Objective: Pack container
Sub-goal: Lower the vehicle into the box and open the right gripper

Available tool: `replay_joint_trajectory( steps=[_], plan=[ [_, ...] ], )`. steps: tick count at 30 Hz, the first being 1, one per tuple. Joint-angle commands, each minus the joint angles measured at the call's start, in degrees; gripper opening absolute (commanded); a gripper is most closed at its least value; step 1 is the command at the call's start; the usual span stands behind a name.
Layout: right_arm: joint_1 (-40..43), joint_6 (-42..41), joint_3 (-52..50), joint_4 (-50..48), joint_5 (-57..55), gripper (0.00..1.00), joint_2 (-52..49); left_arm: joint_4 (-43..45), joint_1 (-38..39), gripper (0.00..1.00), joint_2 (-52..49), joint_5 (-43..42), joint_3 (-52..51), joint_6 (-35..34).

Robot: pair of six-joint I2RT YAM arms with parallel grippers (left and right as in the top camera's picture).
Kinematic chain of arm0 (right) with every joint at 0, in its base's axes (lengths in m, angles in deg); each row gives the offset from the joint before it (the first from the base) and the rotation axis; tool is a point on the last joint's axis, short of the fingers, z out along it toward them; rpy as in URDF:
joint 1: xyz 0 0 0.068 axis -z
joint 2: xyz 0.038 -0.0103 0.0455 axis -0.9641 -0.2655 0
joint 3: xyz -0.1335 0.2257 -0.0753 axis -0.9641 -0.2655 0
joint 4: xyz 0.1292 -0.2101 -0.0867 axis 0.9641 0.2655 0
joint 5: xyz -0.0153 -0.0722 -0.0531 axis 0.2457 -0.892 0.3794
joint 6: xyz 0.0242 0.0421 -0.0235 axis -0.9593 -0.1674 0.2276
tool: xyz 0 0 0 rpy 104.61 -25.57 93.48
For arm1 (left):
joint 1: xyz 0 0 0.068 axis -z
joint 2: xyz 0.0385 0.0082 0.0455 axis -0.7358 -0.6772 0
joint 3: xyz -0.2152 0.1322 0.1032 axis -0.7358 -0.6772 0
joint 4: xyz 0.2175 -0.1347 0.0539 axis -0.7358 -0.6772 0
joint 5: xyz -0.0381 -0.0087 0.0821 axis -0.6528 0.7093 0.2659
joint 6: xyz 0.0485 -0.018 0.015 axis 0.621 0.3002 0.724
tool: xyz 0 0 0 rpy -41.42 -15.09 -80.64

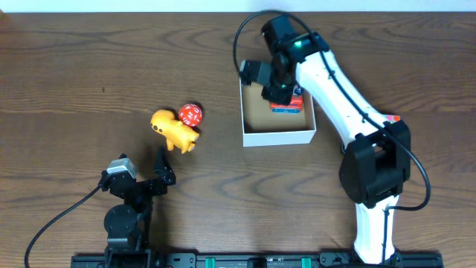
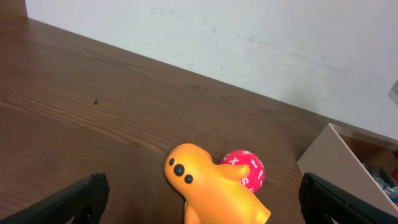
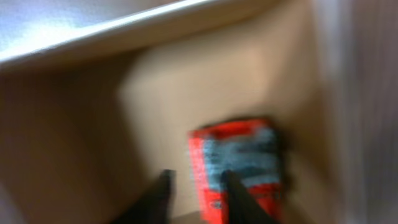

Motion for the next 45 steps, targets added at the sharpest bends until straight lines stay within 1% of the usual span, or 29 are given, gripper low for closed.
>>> replay_joint_trajectory(
  steps=[1, 6, 11, 18, 23, 28, 39, 45],
  plan=[
    [-2.1, -3.3, 0.9, 3.8, 0.6, 0.01, 0.2, -2.1, -0.3, 0.98, 0.0, 0.5, -1.2, 0.9],
    [-2.6, -6.2, 0.5, 9.1, 0.5, 0.01, 0.2, -2.1, -0.3, 0.98, 0.0, 0.5, -1.2, 0.9],
    [-1.2, -8.6, -0.8, 10.8, 0.6, 0.01, 0.1, -2.1, -0.3, 0.98, 0.0, 0.5, -1.2, 0.9],
    [0.5, -8.5, -4.2, 10.7, 0.5, 0.01, 0.1, -2.1, -0.3, 0.98, 0.0, 0.5, -1.2, 0.9],
    [2.0, -8.5, -6.8, 8.8, 0.5, 0.01, 0.1, -2.1, -0.3, 0.98, 0.0, 0.5, -1.2, 0.9],
    [3.4, -8.5, -7.0, 6.3, 0.1, 0.01, 0.1, -2.1, -0.3, 0.98, 0.0, 0.5, -1.2, 0.9],
    [5.5, -7.8, -7.0, 5.8, 0.0, 0.01, 0.1, -2.1, -0.3, 0.98, 0.0, 0.5, -1.2, 0.9],
    [5.8, -7.9, -7.0, 4.4, -1.9, 0.01, 0.1, -2.1, -0.3, 0.98, 0.0, 0.5, -1.2, 0.9]
  ],
)
